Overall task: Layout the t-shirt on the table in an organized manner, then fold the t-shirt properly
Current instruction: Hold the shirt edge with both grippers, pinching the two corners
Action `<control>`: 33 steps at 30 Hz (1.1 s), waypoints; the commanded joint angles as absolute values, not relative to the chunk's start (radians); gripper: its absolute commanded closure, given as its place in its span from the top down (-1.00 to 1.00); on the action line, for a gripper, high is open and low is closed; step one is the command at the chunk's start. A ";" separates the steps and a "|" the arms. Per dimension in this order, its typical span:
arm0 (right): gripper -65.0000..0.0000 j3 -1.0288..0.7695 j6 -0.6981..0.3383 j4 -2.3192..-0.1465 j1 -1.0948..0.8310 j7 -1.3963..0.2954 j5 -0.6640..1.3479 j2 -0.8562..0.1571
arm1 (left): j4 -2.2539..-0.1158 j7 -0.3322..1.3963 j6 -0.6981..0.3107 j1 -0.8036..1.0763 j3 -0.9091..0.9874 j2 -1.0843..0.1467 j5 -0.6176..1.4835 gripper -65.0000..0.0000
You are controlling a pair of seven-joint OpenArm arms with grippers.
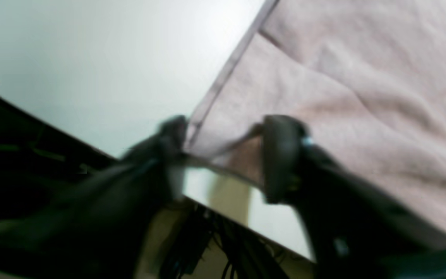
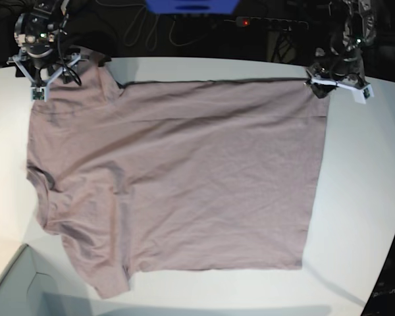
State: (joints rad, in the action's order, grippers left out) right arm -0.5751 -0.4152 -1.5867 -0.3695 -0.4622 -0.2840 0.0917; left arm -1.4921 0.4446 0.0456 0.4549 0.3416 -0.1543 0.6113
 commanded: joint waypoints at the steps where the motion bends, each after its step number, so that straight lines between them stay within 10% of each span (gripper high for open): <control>1: 0.39 -0.576 -0.427 -1.596 -0.377 -0.470 -0.291 0.090 | -1.498 0.463 0.044 0.461 0.332 -0.159 0.618 -0.34; 7: 0.39 -0.576 -0.427 -1.601 -0.377 -0.470 -0.291 0.090 | -1.504 0.463 0.044 0.464 0.329 -0.162 0.618 -1.00; 26: 0.38 -0.576 -0.489 -1.595 -0.372 -0.475 -0.292 0.091 | -1.508 0.461 0.044 0.432 0.334 -0.205 0.624 -1.00; 33: -0.60 -0.572 -0.634 -1.595 -0.389 -0.476 -0.292 0.091 | -1.509 0.461 0.044 0.430 0.334 -0.205 0.624 -1.00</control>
State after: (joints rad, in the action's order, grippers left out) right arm -0.5713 -0.6090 -1.5883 -0.3824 -0.4580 -0.2825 0.0914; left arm -1.4937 0.4747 0.0486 0.4320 0.3286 -0.1967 0.6220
